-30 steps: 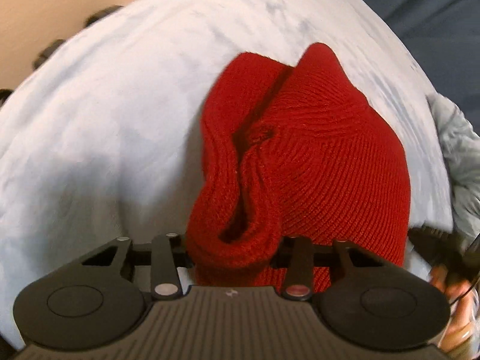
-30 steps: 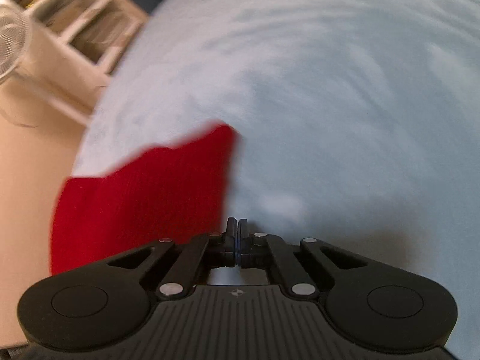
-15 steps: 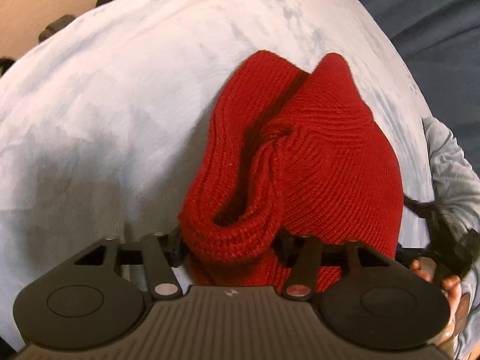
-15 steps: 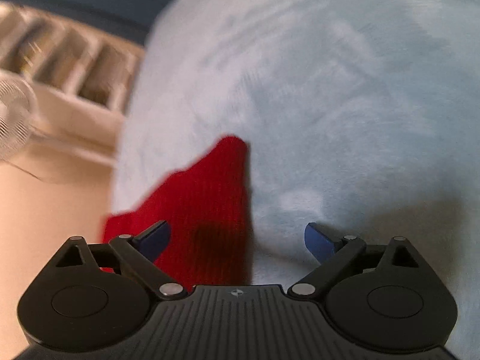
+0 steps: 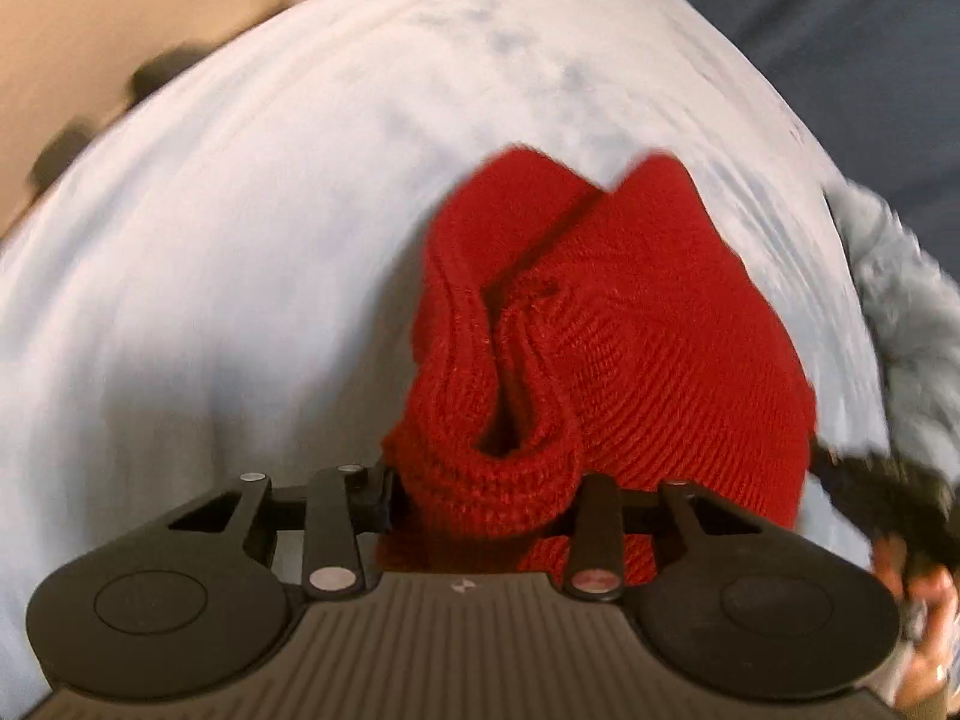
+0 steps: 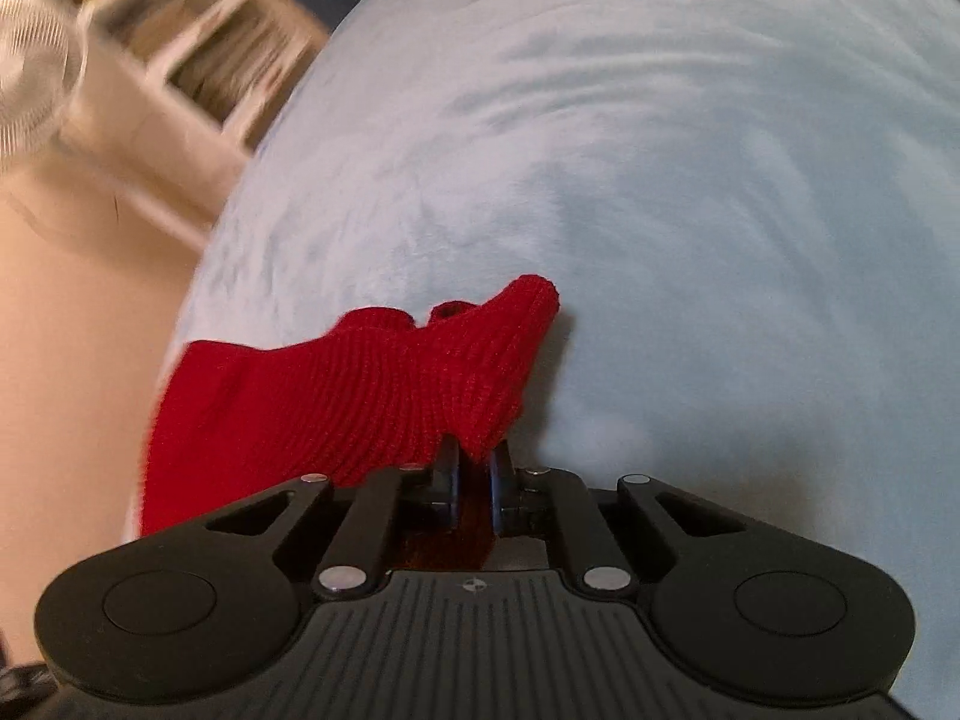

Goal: Fold small clothes
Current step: 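Fold the bundle over onto itself with both grippers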

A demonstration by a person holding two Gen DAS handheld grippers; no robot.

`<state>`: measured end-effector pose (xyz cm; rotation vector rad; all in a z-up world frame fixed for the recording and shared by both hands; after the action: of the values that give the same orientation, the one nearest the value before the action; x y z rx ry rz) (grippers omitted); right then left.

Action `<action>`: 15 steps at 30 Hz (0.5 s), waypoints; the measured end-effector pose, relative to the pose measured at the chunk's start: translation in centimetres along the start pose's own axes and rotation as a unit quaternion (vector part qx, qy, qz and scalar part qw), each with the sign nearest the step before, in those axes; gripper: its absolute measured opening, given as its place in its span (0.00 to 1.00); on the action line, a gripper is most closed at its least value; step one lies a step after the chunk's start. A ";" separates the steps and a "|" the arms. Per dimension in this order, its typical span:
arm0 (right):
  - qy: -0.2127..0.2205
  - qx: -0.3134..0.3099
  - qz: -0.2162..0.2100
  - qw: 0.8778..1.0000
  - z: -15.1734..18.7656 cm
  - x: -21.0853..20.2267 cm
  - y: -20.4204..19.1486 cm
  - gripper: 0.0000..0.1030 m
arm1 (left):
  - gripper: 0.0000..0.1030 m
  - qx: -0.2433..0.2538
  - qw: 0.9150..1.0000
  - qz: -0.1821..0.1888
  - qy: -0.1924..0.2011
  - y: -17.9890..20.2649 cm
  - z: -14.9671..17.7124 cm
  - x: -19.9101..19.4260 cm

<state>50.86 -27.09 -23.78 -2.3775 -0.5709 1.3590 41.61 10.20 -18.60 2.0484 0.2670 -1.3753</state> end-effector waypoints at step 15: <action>0.129 0.287 0.059 0.948 21.8 -9.6 -1.6 0.00 | 0.47 0.252 0.967 0.001 -0.032 13.5 -5.9 6.9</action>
<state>27.19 -28.46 -26.55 -2.0690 0.0449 1.0452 55.75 2.17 -17.92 2.3950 -0.1313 -1.6284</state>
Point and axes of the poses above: each gripper's, at about its wrist camera, not at the fingertips, and x roughly the way its jaws point, y to its right, z to its underside, the point moved 5 cm from there along x, roughly the way its jaws point, and after that the axes turned 15 degrees about -x, right-handed, at the moved point
